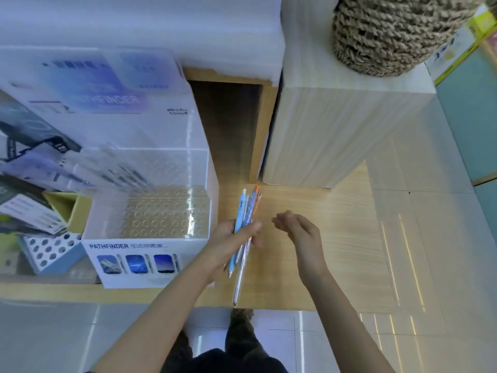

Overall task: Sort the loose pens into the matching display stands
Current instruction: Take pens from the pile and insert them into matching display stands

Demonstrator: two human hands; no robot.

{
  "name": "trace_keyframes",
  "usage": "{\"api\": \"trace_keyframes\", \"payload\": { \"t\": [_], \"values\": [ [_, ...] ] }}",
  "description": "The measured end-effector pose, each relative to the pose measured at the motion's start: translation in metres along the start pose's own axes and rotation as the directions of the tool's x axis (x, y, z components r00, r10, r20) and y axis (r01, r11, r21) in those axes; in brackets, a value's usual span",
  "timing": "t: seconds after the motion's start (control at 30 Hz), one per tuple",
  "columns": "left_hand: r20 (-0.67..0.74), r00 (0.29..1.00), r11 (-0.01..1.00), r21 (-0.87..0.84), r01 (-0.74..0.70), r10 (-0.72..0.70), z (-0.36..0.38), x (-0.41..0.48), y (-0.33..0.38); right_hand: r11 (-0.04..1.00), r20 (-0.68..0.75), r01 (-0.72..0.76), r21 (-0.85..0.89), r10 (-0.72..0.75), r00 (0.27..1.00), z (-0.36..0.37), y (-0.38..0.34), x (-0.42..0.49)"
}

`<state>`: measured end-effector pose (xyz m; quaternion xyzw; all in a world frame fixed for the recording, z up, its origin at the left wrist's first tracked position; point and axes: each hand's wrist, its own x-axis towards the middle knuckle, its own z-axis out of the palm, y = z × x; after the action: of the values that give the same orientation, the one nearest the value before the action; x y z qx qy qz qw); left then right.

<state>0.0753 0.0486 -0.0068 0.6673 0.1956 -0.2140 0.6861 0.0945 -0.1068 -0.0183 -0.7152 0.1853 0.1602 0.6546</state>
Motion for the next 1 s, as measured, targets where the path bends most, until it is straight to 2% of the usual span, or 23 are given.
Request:
{"api": "trace_keyframes", "payload": {
  "t": [0.07, 0.13, 0.2, 0.33, 0.43, 0.5, 0.57, 0.63, 0.73, 0.83, 1.0],
  "values": [
    [0.049, 0.998, 0.998, -0.056, -0.021, 0.024, -0.013, -0.020, 0.012, 0.998, 0.179, 0.024, 0.057, -0.033, 0.983, 0.019, -0.030, -0.010],
    [0.083, 0.994, 0.994, -0.084, -0.063, 0.070, -0.027, -0.041, 0.022, 0.998, 0.335, 0.042, 0.035, -0.052, 0.941, 0.039, -0.053, -0.022],
    [0.051, 0.989, 0.986, -0.103, -0.131, 0.137, -0.042, -0.060, 0.031, 0.998, 0.414, 0.051, 0.026, -0.057, 0.909, 0.061, -0.068, -0.036],
    [-0.216, 0.945, 0.936, -0.200, -0.290, 0.247, -0.077, -0.086, 0.045, 0.997, 0.337, 0.073, -0.002, -0.068, 0.939, 0.103, -0.074, -0.061],
    [-0.366, 0.897, 0.916, -0.214, -0.339, 0.246, -0.113, -0.104, 0.047, 0.995, 0.378, 0.095, -0.038, -0.074, 0.923, 0.131, -0.080, -0.083],
    [-0.417, 0.873, 0.899, -0.233, -0.370, 0.251, -0.138, -0.120, 0.045, 0.994, 0.482, 0.088, -0.070, -0.044, 0.875, 0.150, -0.086, -0.101],
    [-0.456, 0.861, 0.881, -0.283, -0.380, 0.225, -0.162, -0.137, 0.042, 0.985, 0.610, 0.102, -0.141, 0.005, 0.793, 0.174, -0.090, -0.120],
    [-0.495, 0.842, 0.866, -0.303, -0.398, 0.214, -0.183, -0.153, 0.037, 0.975, 0.672, 0.127, -0.181, 0.028, 0.740, 0.202, -0.091, -0.138],
    [-0.550, 0.816, 0.856, -0.322, -0.404, 0.178, -0.216, -0.174, 0.029, 0.973, 0.691, 0.141, -0.183, 0.026, 0.722, 0.241, -0.088, -0.157],
    [-0.623, 0.763, 0.898, -0.217, -0.384, 0.176, -0.251, -0.192, 0.017, 0.969, 0.704, 0.163, -0.184, 0.014, 0.710, 0.271, -0.081, -0.171],
    [-0.673, 0.700, 0.916, -0.083, -0.393, 0.239, -0.305, -0.211, -0.006, 0.980, 0.663, 0.166, -0.113, -0.050, 0.747, 0.317, -0.069, -0.193]
  ]
}}
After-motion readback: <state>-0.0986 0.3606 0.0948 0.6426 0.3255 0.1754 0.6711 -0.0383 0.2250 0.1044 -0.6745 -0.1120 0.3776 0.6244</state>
